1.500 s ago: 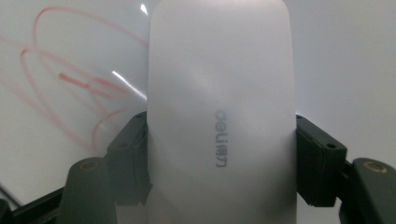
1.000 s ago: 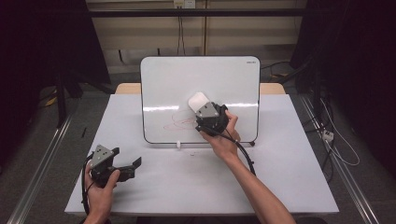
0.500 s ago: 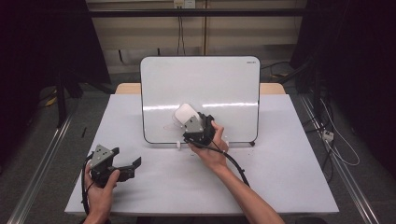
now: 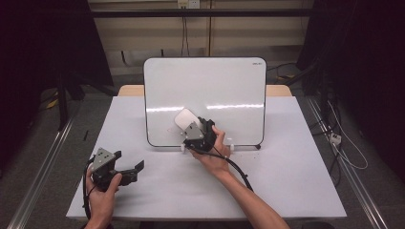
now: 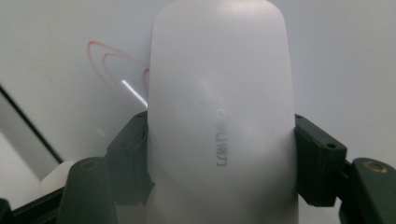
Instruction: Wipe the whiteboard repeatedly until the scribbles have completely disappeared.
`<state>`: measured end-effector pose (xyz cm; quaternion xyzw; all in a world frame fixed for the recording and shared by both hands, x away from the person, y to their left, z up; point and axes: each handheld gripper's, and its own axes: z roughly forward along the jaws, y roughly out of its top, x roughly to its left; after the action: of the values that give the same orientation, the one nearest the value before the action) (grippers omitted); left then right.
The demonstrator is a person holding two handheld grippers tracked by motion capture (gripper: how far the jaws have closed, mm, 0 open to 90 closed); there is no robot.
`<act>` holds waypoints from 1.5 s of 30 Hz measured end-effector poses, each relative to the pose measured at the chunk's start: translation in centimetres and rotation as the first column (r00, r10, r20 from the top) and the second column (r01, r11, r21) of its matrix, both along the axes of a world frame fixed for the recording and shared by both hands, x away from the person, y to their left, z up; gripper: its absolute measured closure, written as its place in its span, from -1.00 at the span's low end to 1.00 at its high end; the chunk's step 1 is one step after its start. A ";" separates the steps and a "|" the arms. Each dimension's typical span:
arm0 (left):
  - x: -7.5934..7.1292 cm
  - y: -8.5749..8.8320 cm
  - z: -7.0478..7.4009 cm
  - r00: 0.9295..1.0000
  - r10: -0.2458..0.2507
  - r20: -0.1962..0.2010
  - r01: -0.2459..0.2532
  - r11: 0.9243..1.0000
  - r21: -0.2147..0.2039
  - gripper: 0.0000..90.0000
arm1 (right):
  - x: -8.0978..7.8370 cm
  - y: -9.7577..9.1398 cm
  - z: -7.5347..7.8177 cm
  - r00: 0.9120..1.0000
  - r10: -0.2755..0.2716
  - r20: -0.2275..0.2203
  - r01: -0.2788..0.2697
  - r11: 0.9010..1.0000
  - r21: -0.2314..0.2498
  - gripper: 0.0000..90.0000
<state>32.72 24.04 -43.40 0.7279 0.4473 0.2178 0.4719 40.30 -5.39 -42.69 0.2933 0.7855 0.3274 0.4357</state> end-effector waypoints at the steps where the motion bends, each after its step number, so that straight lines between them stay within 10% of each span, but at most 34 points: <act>1: 0.0 0.0 0.0 1.000 0.002 0.000 -0.002 1.000 -0.002 -0.88 | 0.2 -0.1 0.1 1.000 -0.006 -0.001 0.006 1.000 0.008 -0.30; 18: 0.0 -0.2 0.0 1.000 0.005 0.001 -0.005 1.000 -0.010 -0.88 | 2.2 -1.9 2.7 0.995 -0.098 0.024 0.096 0.992 0.084 -0.30; 45: 0.0 -0.4 -0.1 1.000 -0.011 -0.001 0.011 1.000 0.003 -0.87 | 0.2 5.1 -0.7 0.996 0.083 0.035 -0.080 0.995 -0.063 -0.30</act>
<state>32.69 23.64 -43.47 0.7309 0.4434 0.2157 0.4719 40.49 -0.27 -43.38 0.2412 0.7982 0.3258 0.4456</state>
